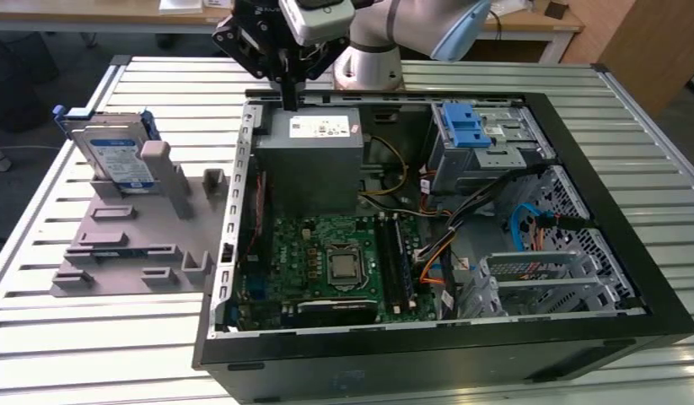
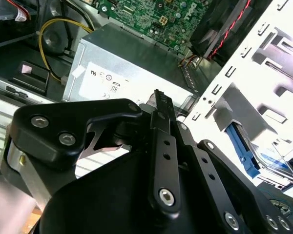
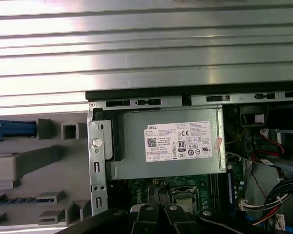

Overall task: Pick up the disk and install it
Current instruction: 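Reach for the disk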

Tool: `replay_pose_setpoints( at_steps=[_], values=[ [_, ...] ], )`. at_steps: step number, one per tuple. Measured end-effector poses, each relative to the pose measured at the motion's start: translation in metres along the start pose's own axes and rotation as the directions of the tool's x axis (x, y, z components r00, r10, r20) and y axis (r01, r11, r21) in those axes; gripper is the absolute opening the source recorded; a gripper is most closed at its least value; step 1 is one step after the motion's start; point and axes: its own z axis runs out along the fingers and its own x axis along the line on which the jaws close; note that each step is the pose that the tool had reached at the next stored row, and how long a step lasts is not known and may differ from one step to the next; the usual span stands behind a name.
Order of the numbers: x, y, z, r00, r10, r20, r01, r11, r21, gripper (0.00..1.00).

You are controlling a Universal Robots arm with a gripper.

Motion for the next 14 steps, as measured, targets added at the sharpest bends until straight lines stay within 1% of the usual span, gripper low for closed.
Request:
replay_pose_setpoints(
  at_steps=[14],
  values=[
    [0.0140,-0.0004,0.0011,1.0000,0.000,-0.0001,0.000,1.0000,0.0000,0.11]
  ],
)
